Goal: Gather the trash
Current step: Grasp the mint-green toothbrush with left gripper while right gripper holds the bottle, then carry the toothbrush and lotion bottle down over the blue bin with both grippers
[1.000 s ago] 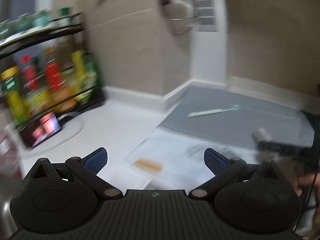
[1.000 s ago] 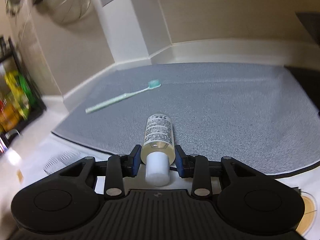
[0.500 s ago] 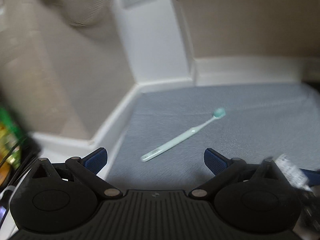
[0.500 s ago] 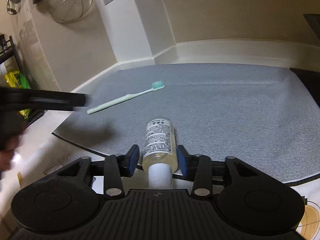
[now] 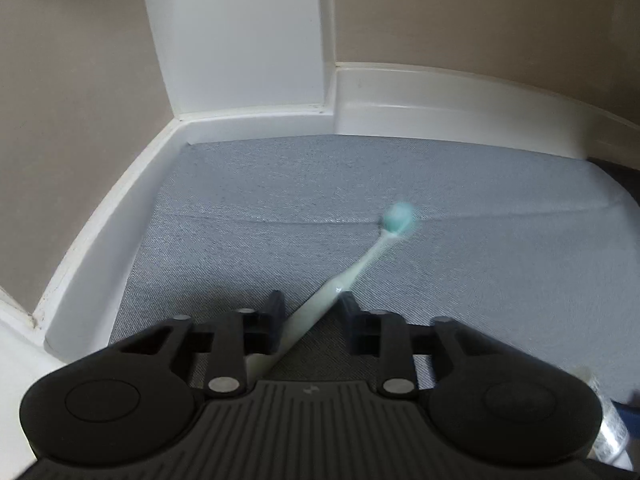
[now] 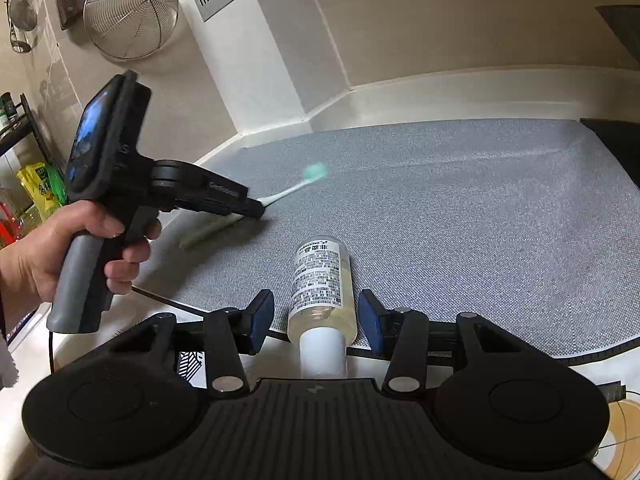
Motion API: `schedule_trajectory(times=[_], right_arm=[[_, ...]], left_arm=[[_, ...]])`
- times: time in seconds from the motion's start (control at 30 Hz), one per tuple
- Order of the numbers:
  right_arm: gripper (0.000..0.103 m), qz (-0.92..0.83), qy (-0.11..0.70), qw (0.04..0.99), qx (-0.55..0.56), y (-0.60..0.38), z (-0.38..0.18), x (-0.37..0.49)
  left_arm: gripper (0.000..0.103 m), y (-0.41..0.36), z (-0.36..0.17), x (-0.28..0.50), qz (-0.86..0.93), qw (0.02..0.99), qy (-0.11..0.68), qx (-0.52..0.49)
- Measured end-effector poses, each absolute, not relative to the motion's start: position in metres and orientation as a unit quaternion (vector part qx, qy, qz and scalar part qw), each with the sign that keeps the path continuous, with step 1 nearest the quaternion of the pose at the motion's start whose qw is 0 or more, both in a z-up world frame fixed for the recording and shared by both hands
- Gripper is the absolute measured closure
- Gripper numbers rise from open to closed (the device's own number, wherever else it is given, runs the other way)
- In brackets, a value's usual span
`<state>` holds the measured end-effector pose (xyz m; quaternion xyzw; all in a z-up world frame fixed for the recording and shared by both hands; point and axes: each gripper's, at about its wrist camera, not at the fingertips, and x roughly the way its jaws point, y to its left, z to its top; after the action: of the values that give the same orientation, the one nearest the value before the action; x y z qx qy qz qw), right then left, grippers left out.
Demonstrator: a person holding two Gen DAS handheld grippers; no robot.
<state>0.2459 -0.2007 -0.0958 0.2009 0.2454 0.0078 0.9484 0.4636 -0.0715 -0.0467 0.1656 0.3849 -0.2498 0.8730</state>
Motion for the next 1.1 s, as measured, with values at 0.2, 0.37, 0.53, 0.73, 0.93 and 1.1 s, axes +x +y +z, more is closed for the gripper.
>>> schedule_trajectory(times=[0.2, 0.37, 0.53, 0.73, 0.93, 1.1], right_arm=[[0.054, 0.013, 0.24, 0.945, 0.22, -0.205, -0.098, 0.243], [0.053, 0.012, 0.242, 0.946, 0.215, -0.203, -0.097, 0.244], [0.053, 0.006, 0.255, 0.953, 0.162, -0.192, -0.092, 0.246], [0.044, -0.028, 0.272, 0.958, 0.081, -0.164, -0.088, 0.248], [0.053, -0.056, 0.275, 0.957, 0.066, -0.159, -0.087, 0.252], [0.066, -0.047, 0.269, 0.958, 0.085, -0.167, -0.088, 0.243]], left_arm=[[0.091, -0.055, -0.038, 0.417, -0.251, 0.871, 0.383, 0.179], [0.091, -0.025, -0.018, 0.361, -0.237, 0.876, 0.385, 0.169], [0.091, -0.007, -0.02, 0.324, -0.21, 0.878, 0.399, 0.158], [0.089, -0.002, -0.034, 0.318, -0.177, 0.883, 0.41, 0.141], [0.032, -0.007, -0.04, 0.315, -0.138, 0.89, 0.411, 0.144], [0.091, 0.002, -0.029, 0.3, -0.15, 0.893, 0.413, 0.092]])
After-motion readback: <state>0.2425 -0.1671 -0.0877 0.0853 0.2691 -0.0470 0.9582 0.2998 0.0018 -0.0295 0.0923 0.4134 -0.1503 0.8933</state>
